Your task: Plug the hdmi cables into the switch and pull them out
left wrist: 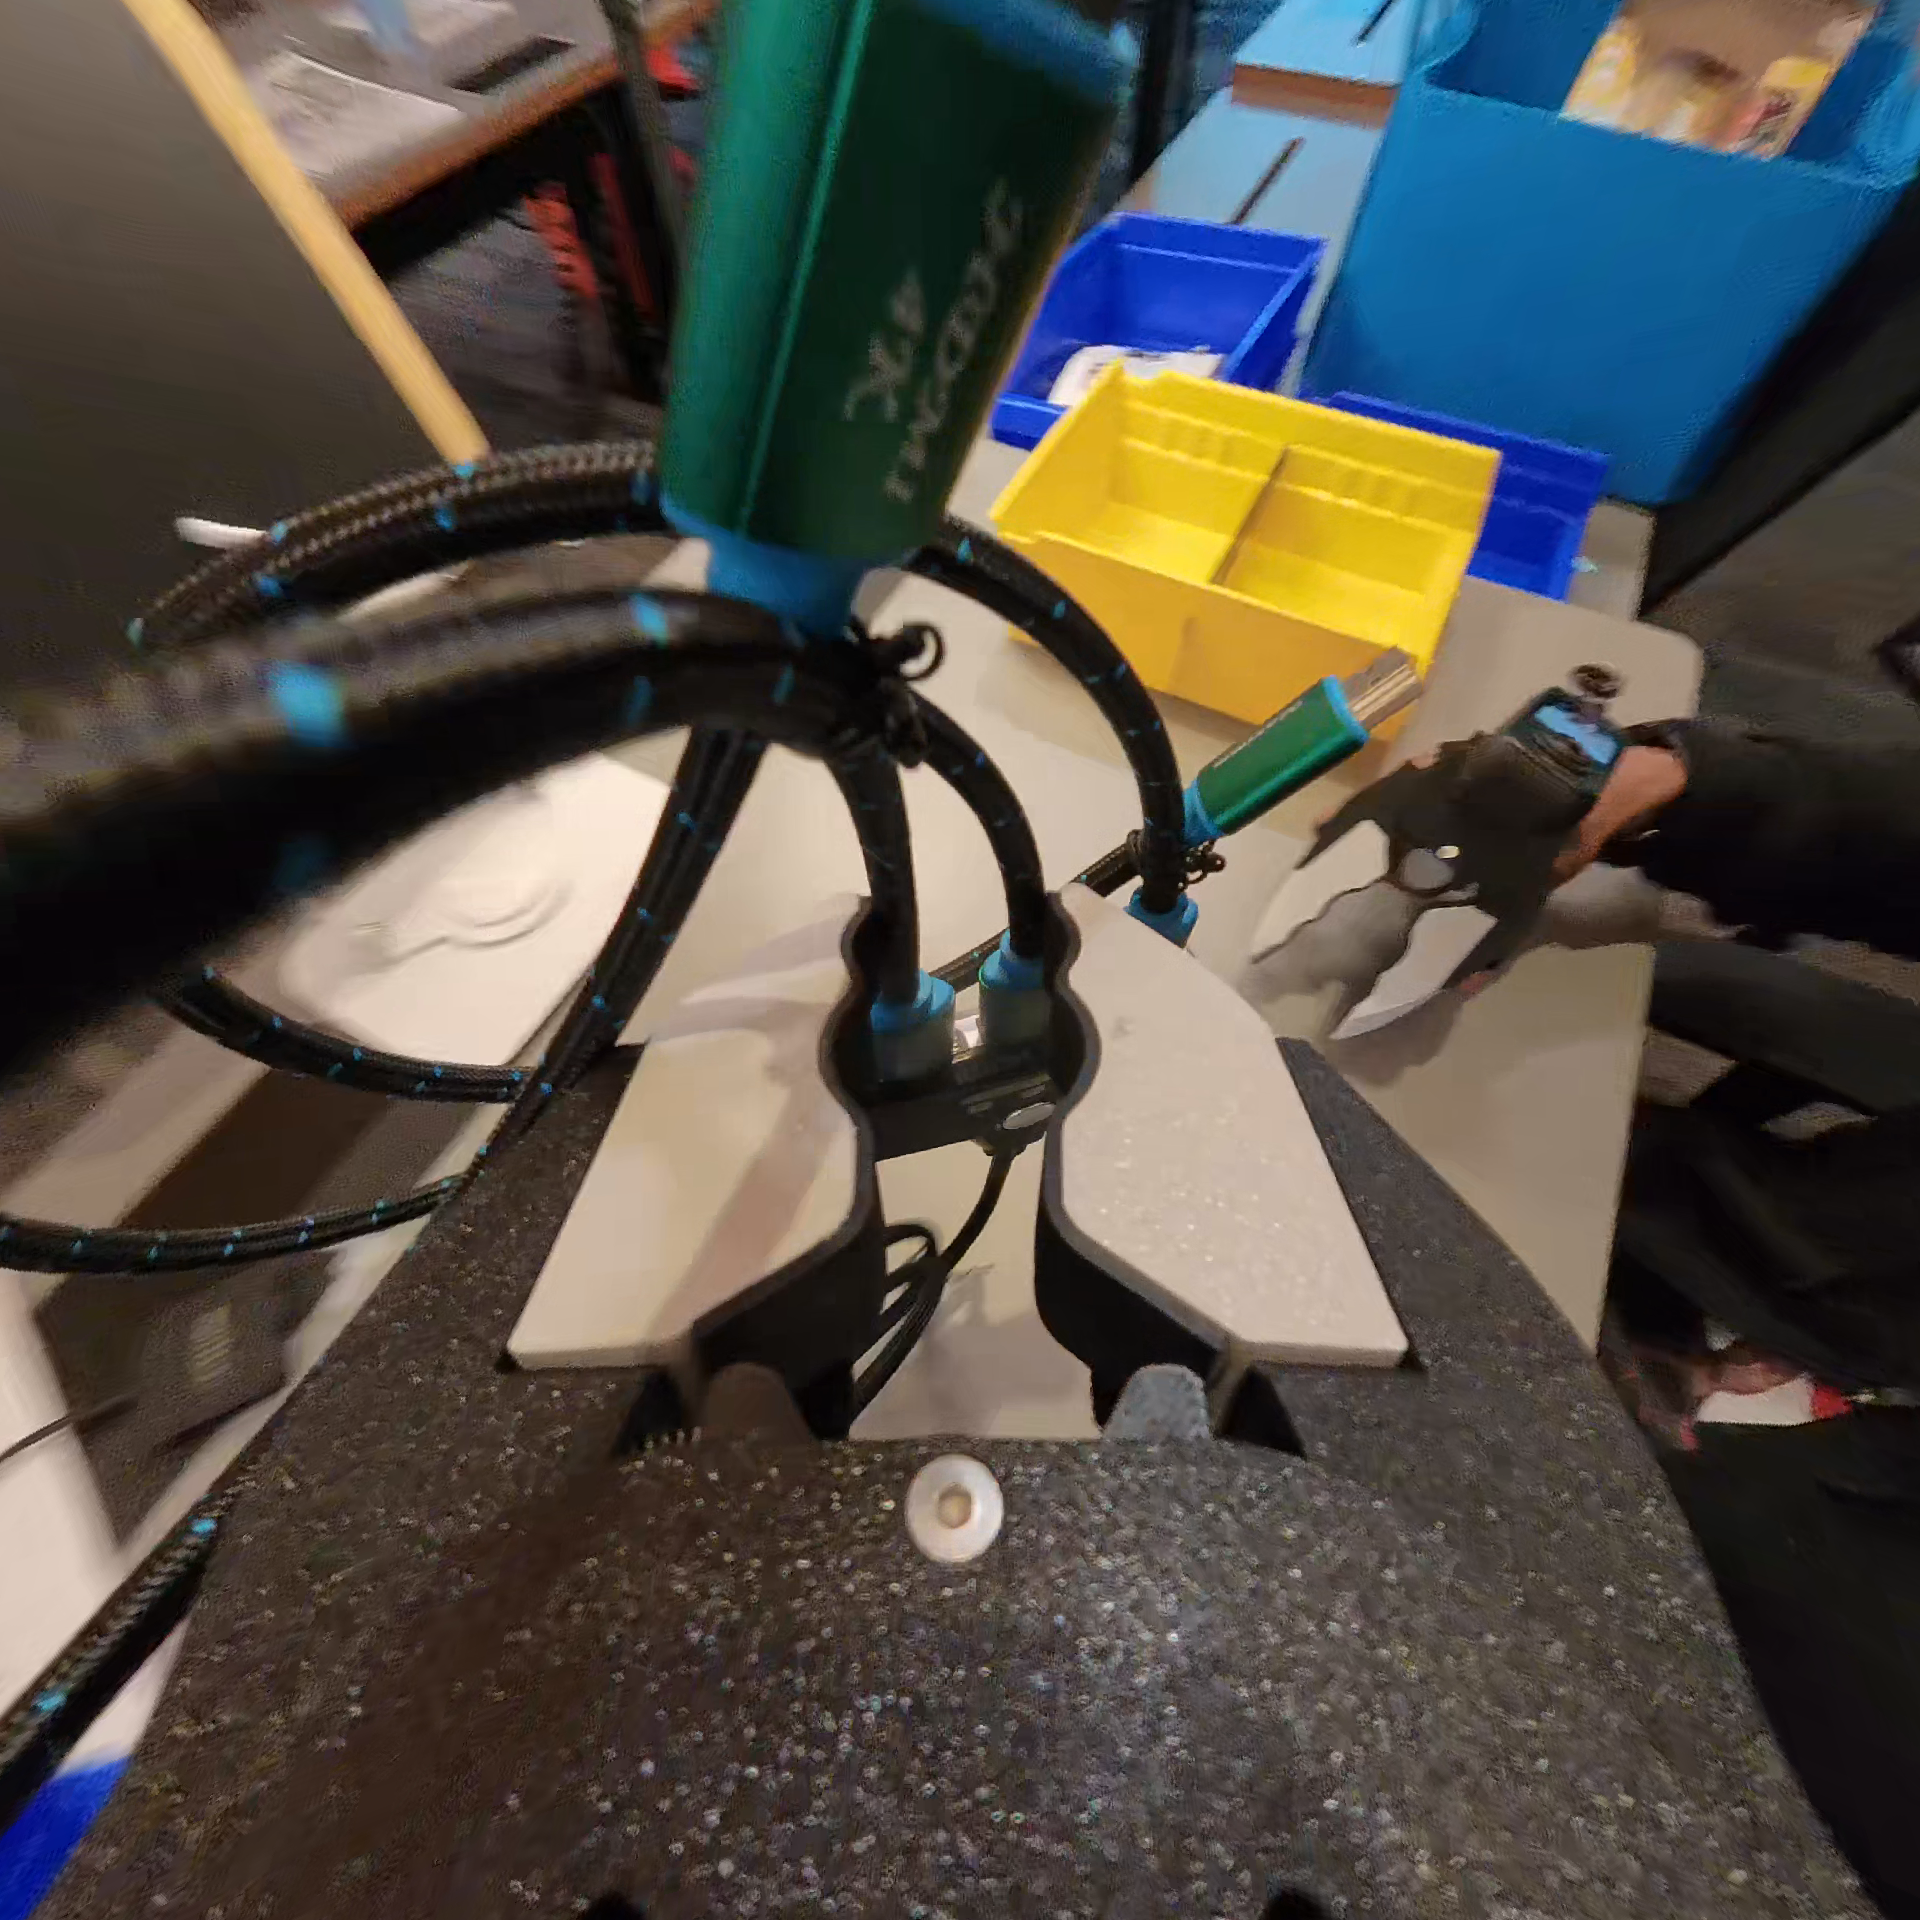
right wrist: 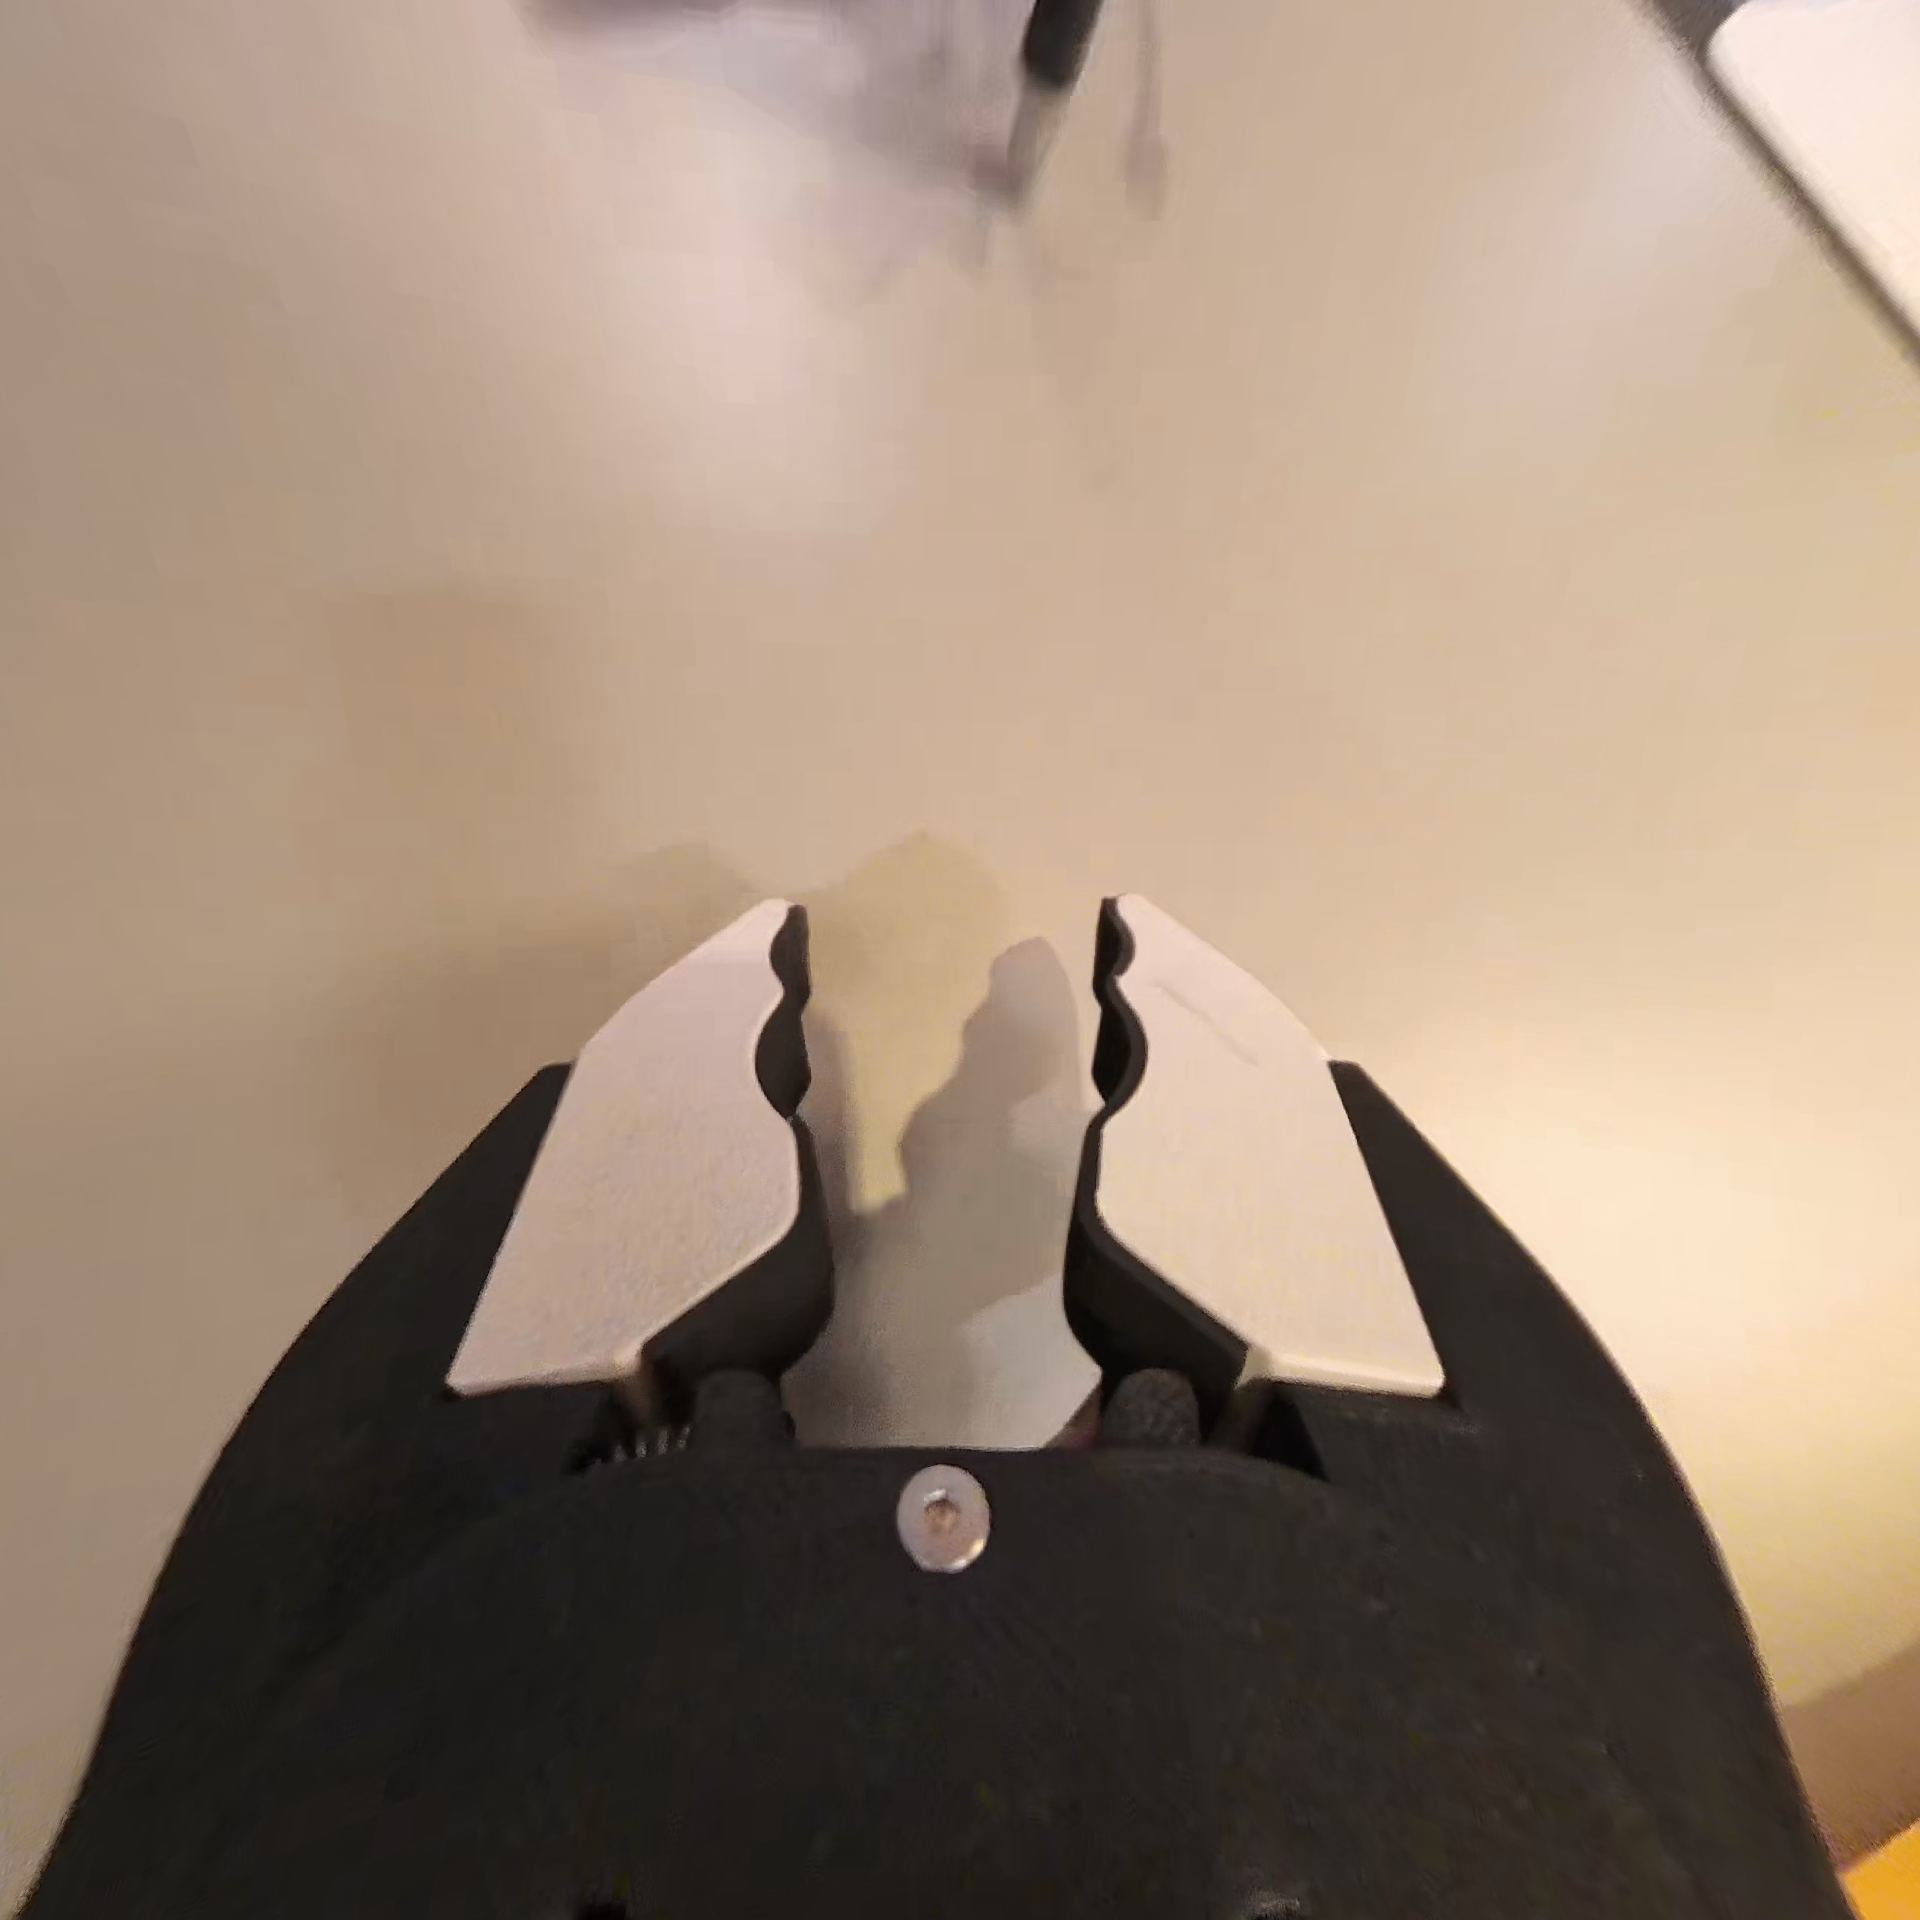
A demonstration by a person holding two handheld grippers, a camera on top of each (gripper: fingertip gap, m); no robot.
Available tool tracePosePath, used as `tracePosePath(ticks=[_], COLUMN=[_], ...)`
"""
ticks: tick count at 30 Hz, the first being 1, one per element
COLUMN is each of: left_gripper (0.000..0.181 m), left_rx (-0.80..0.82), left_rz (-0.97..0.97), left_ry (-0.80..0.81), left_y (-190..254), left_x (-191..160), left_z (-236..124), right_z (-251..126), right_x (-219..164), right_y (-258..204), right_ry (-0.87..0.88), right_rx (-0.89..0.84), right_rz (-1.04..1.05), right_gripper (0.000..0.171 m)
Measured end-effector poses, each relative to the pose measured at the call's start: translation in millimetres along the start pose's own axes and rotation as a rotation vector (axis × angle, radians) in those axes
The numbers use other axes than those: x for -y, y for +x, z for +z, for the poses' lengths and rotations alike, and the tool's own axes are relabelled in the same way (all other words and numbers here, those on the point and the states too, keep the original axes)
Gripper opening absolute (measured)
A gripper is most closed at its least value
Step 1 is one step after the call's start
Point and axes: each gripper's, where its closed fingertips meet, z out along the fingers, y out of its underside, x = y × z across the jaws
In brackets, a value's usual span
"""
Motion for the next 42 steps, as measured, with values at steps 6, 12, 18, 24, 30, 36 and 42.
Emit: tracePosePath(ticks=[6, 12, 18, 24, 30, 36, 42], left_gripper=[0.030, 0.030, 0.030, 0.038, 0.058, 0.073, 0.075], left_rx=[-0.156, -0.260, -0.281, -0.268, -0.097, 0.155, 0.405], left_rz=[-0.078, -0.166, -0.265, -0.337, -0.296, 0.098, 0.453], left_ry=[-0.044, -0.045, -0.083, -0.126, 0.021, -0.013, -0.198], left_y=[19.2, 29.6, 17.6, 8.8, -15.7, 21.7, 39.7], left_x=[-30.2, -47.6, -78.1, -122.4, -126.9, -153.7, -192.6], left_z=[96.7, 165.1, 209.4, 242.7, 223.6, 198.3, 207.7], right_z=[-15.0, 4.5, 34.8, 52.2, 67.7, 68.2, 71.8], right_x=[74.4, 91.3, 86.0, 76.1, 57.0, 60.4, 64.3], right_y=[27.9, 73.1, 79.9, 92.4, 107.4, 118.8, 114.9], right_ry=[0.309, 0.353, 0.372, 0.343, 0.345, 0.427, 0.454], right_rx=[-0.031, -0.058, 0.064, 0.123, 0.175, 0.156, 0.122], right_rz=[0.132, 0.350, 0.432, 0.588, 0.890, 1.030, 1.068], right_gripper=[0.065, 0.076, 0.060, 0.030, 0.028, 0.022, 0.022])
